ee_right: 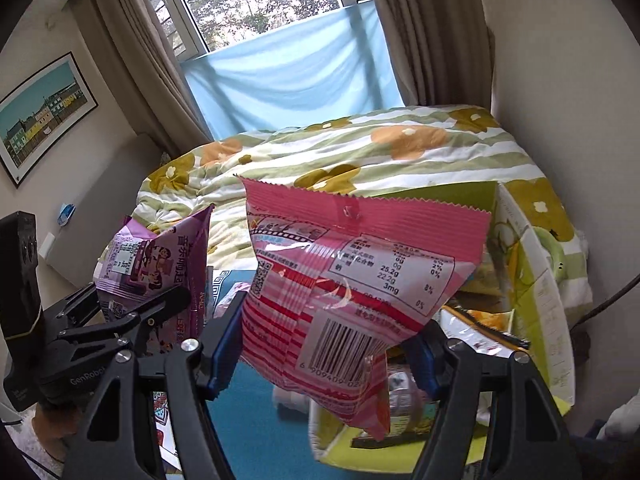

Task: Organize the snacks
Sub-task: 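Carry both bags into the cardboard box and open both tools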

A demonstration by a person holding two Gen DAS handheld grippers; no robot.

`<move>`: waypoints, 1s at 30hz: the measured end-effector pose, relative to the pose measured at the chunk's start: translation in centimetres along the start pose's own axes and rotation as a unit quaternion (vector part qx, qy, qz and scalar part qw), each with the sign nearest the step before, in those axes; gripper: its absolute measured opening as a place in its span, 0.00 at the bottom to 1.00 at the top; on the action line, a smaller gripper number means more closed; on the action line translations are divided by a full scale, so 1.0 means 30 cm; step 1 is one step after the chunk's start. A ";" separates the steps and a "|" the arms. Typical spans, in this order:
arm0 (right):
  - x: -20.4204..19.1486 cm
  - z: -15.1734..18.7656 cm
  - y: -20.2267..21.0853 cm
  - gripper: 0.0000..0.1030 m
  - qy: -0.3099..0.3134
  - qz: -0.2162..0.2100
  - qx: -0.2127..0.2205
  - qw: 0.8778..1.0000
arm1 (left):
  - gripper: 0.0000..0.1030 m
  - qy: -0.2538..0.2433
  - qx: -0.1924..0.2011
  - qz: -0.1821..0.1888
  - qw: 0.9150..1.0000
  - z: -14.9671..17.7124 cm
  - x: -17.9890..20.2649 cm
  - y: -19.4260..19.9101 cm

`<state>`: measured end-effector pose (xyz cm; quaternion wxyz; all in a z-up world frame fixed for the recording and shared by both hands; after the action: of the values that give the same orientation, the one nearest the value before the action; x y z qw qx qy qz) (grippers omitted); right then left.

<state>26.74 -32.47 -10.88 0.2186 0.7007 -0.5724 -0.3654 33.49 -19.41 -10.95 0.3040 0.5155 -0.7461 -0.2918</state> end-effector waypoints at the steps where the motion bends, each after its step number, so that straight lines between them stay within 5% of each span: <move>1: 0.037 -0.003 0.016 0.64 -0.003 0.001 0.004 1.000 | 0.68 0.000 -0.003 0.004 1.000 -0.001 0.040 -0.017; 10: 0.333 -0.022 0.081 0.64 -0.020 -0.005 0.002 1.000 | 0.69 0.004 -0.043 0.004 0.999 -0.017 0.348 -0.213; 14: 0.434 -0.032 0.071 0.64 -0.020 -0.008 -0.011 1.000 | 0.85 0.010 -0.057 -0.019 0.998 0.001 0.400 -0.272; 17: 0.484 -0.042 0.055 0.64 -0.021 -0.016 -0.018 0.999 | 0.96 0.002 -0.054 -0.045 0.998 0.011 0.393 -0.266; 30: 0.544 -0.071 -0.082 0.64 -0.017 -0.038 -0.063 0.997 | 0.96 0.039 -0.049 -0.064 0.996 0.036 0.272 -0.214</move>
<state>31.21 -47.80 -15.59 0.2382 0.7003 -0.5253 -0.4205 34.14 -28.93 -15.21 0.3388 0.5578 -0.6838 -0.3263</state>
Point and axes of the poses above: each gripper's, at about its wrist camera, not at the fingertips, and y roughly against the way its jaws point, x to its right, z to its underside, the point moved 5 cm from there along -y, roughly the way its jaws point, and after that the axes turned 4 degrees about y, right-handed, at the moved point
